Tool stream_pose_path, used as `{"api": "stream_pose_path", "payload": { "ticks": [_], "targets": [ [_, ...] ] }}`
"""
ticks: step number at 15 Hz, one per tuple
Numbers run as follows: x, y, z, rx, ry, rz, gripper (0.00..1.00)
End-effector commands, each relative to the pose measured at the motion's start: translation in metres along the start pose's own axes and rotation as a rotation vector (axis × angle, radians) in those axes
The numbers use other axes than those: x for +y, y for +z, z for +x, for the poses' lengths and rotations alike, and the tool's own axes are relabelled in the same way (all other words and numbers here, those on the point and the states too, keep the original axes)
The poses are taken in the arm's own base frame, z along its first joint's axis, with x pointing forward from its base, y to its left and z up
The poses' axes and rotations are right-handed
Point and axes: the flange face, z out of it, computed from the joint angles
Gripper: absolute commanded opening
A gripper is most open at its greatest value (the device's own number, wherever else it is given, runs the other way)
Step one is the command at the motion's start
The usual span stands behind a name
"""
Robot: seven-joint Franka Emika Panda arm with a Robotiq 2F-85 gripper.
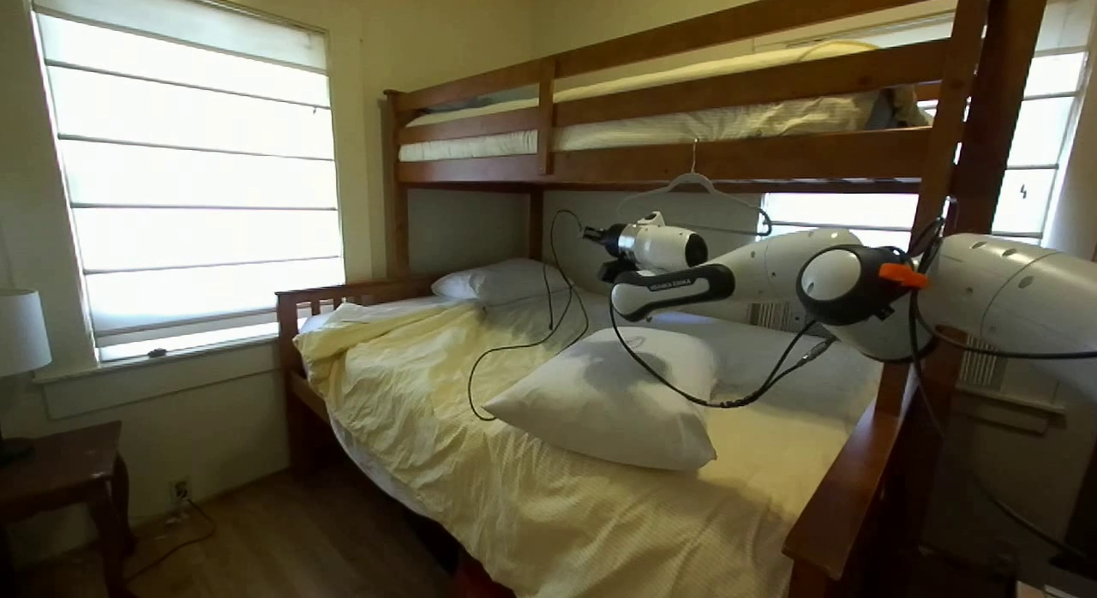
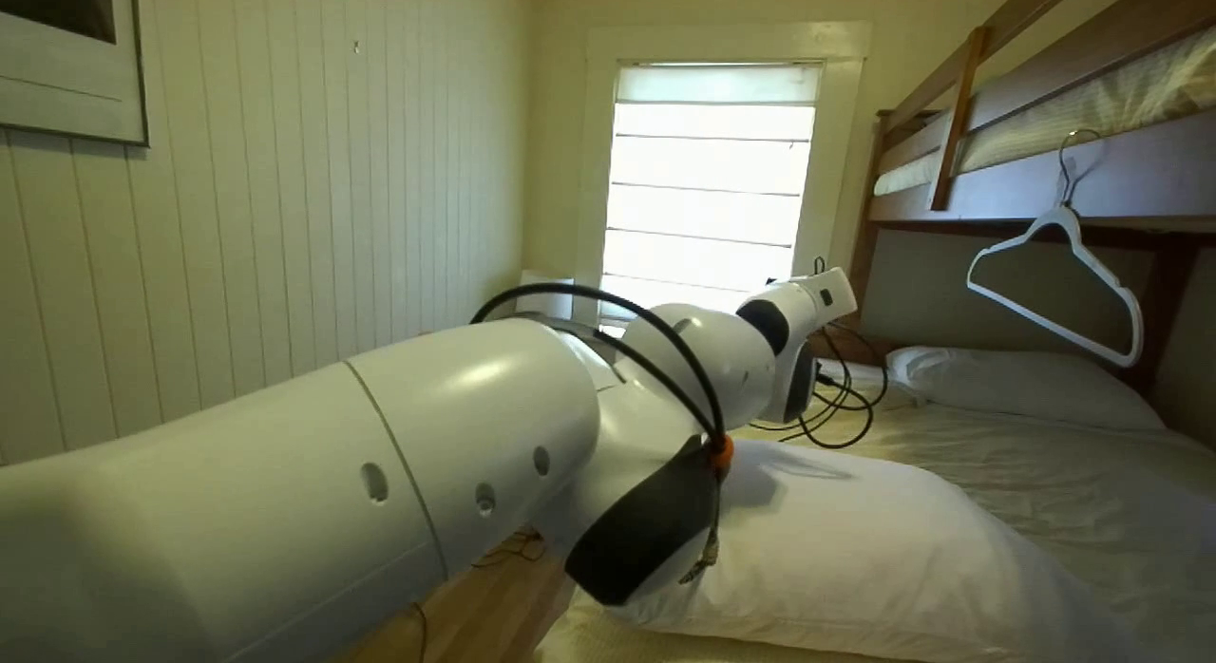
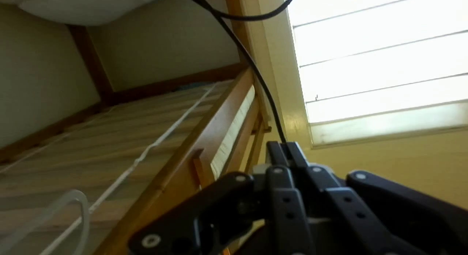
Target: Pick up the black cable from the pillow then set it back down on the pillow.
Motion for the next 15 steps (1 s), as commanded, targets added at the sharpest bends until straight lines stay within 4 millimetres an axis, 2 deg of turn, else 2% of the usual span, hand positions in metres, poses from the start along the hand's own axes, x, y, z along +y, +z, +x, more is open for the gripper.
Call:
{"api": "stream_pose_path", "payload": {
  "ticks": [1, 5, 7, 9, 11, 15],
  "targets": [
    [0.052, -0.013, -0.022, -0.183, -0.017, -0.052, 0.02],
    [0.134, -0.043, -0.036, -0.325, -0.121, -0.19, 0.02],
    [0.165, -0.062, -0.038, -0.384, -0.178, -0.246, 0.02],
    [0.183, -0.08, -0.04, -0.432, -0.228, -0.267, 0.02],
    [0.18, -0.095, -0.043, -0.455, -0.281, -0.228, 0.02],
    [0.147, -0.121, -0.043, -0.449, -0.338, -0.11, 0.02]
  ]
}}
